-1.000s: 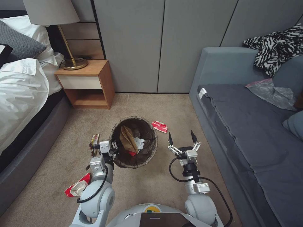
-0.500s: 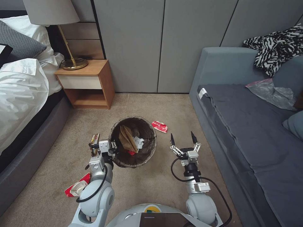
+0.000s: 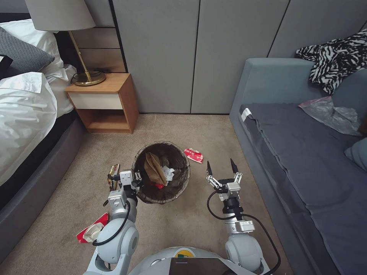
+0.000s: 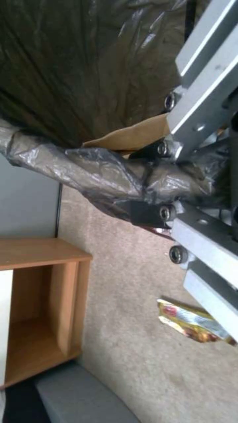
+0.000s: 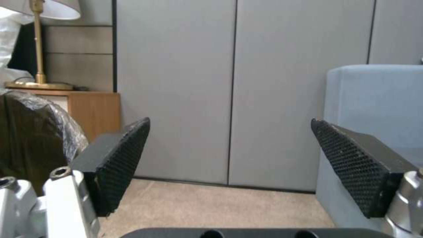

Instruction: Pick up the trash bin, then pick up the garbage from the floor and place it into the trash bin.

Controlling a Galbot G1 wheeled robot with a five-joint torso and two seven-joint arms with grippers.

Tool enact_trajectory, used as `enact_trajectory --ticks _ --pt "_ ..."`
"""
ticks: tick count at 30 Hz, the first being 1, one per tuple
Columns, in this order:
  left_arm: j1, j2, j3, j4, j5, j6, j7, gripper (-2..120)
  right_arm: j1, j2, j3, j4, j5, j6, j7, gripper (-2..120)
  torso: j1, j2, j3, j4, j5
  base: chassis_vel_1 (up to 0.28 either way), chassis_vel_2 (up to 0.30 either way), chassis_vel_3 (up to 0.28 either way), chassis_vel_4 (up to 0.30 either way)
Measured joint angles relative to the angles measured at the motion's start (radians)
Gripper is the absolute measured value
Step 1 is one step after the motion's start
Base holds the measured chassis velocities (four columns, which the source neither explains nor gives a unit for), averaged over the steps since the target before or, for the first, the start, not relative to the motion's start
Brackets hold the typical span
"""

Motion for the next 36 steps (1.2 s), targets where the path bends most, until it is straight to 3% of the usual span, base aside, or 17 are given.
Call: enact_trajectory --ticks 24,29,36 --pt "0.005 0.002 0.001 -0.006 0.004 -0.002 0.000 2 0.000 -0.004 -0.001 -0.001 0.006 0.002 -0.009 91 0.000 0.000 0.000 -0.0002 0.0000 -0.185 0.184 0.179 -0.179" --pt "0.006 0.001 0.001 -0.001 0.004 -0.005 -0.001 2 0.018 0.002 -0.001 -0.032 -0.014 0.063 -0.015 95 0.000 0.000 0.000 0.0000 0.0000 -0.037 0.057 0.046 -0.053" --pt "0.004 0.001 -0.001 -0.003 0.004 -0.005 -0.001 2 0.024 0.000 -0.002 -0.033 -0.021 0.064 -0.020 95 0.000 0.000 0.000 -0.0001 -0.0001 0.000 0.000 0.000 0.000"
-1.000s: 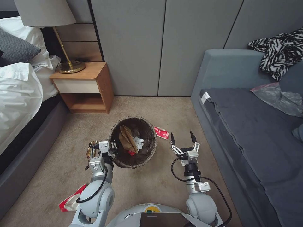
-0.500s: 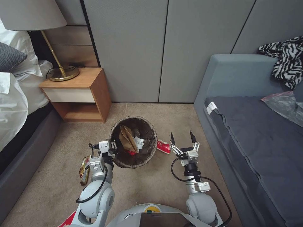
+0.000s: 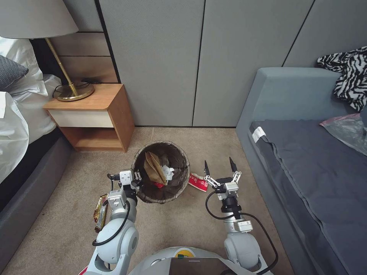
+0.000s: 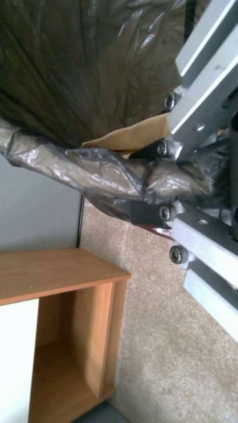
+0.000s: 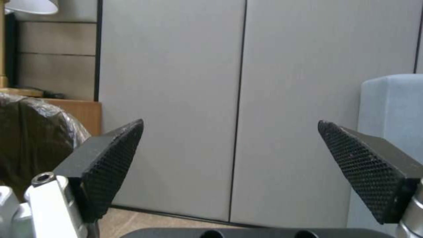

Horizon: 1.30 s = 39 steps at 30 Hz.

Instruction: Pick up the trash bin, then pick up the garbage from the floor and place it into the trash bin.

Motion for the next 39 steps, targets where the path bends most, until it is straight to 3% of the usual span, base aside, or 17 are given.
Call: enact_trajectory --ticks 8,10,11,14,15,18,21,33,39 --pt "0.000 0.000 -0.005 -0.008 0.000 0.002 -0.001 2 0.034 -0.026 0.002 0.004 0.000 -0.065 -0.016 98 0.000 0.000 0.000 0.0002 0.0001 0.000 0.000 0.000 0.000" --pt "-0.003 0.000 -0.007 -0.010 0.000 0.003 -0.001 2 0.056 -0.048 0.012 0.008 0.015 -0.173 -0.042 100 0.000 0.000 0.000 0.0000 0.0001 0.000 0.000 0.000 0.000" --pt "-0.003 0.000 -0.007 -0.010 0.000 0.003 -0.001 2 0.056 -0.048 0.012 0.008 0.015 -0.173 -0.042 100 0.000 0.000 0.000 0.0000 0.0001 0.000 0.000 0.000 0.000" --pt "-0.010 0.001 -0.009 -0.010 0.002 0.004 -0.001 2 0.114 -0.100 0.024 -0.015 0.060 -0.387 -0.124 100 0.000 0.000 0.000 0.0001 0.0001 0.000 0.000 0.000 0.000" --pt "-0.010 0.001 -0.009 -0.010 0.002 0.004 -0.001 2 0.114 -0.100 0.024 -0.015 0.060 -0.387 -0.124 100 0.000 0.000 0.000 0.0001 0.0001 0.000 0.000 0.000 0.000" --pt "-0.018 0.002 -0.013 -0.010 0.001 0.007 -0.001 2 0.155 -0.138 0.012 -0.043 0.116 -0.550 -0.160 100 0.000 0.000 0.000 0.0000 0.0001 0.000 0.000 0.000 0.000" --pt "-0.020 0.002 -0.014 -0.010 0.000 0.009 -0.001 2 0.178 -0.153 0.001 -0.066 0.132 -0.614 -0.167 100 0.000 0.000 0.000 -0.0001 0.0002 0.000 0.000 0.000 0.000" --pt "-0.019 0.003 -0.017 -0.010 -0.003 0.010 0.000 2 0.259 -0.192 -0.032 -0.178 0.152 -0.740 -0.256 100 0.000 0.000 0.000 0.0000 0.0002 0.000 0.000 0.000 0.000" --pt "-0.012 0.003 -0.017 -0.012 -0.002 0.010 -0.001 2 0.337 -0.213 -0.057 -0.297 0.147 -0.800 -0.354 100 0.000 0.000 0.000 0.0000 0.0002 0.000 0.000 0.000 0.000"
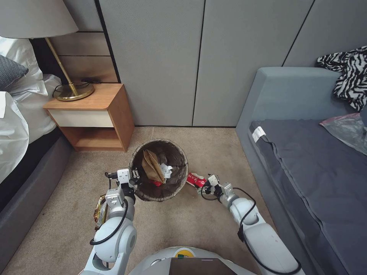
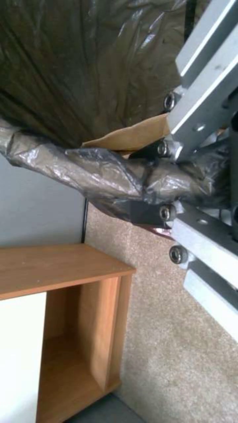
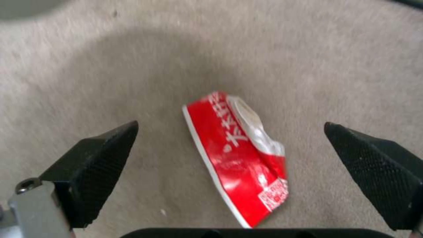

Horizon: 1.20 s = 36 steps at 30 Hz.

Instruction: Pick up the trash bin, then pick up the garbage from the floor and place it into the trash bin.

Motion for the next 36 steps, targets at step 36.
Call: enact_trajectory --ticks 36 --pt "0.025 -0.017 0.015 0.007 0.036 -0.009 0.000 2 0.348 0.044 -0.097 -0.614 -0.078 0.128 -0.067 100 0.000 0.000 0.000 0.0000 -0.0002 0.000 0.000 0.000 0.000"
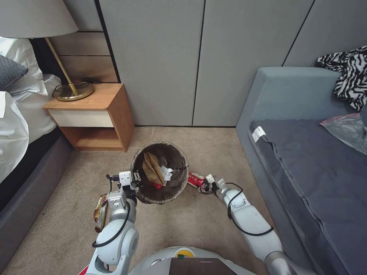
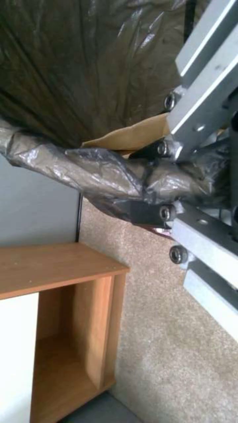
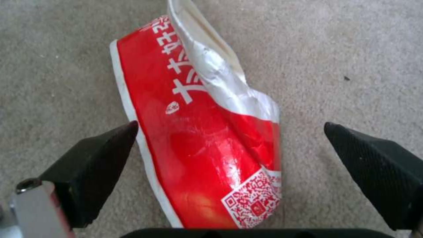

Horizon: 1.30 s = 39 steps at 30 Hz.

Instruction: Pick up the trash bin, then pick up the garbage from the floor and place it into the trash bin.

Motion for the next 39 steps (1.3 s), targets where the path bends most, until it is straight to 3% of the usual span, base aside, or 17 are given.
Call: enact_trajectory --ticks 5,29,39 --pt "0.002 0.000 -0.001 0.000 0.001 -0.002 0.000 2 0.008 0.005 -0.002 -0.012 -0.003 0.009 0.004 88 0.000 0.000 0.000 0.0001 0.0000 0.000 0.000 0.000 0.000" --pt "-0.004 0.001 -0.003 0.002 -0.002 -0.003 0.000 2 0.007 0.010 0.006 -0.030 -0.007 0.039 0.019 0 0.000 0.000 0.000 0.0002 0.0001 0.000 0.000 0.000 0.000" --pt "-0.007 0.002 -0.004 0.002 -0.005 -0.001 0.000 2 -0.002 0.008 0.014 -0.026 -0.007 0.042 0.022 0 0.000 0.000 0.000 0.0002 0.0001 0.000 0.000 0.000 0.000"
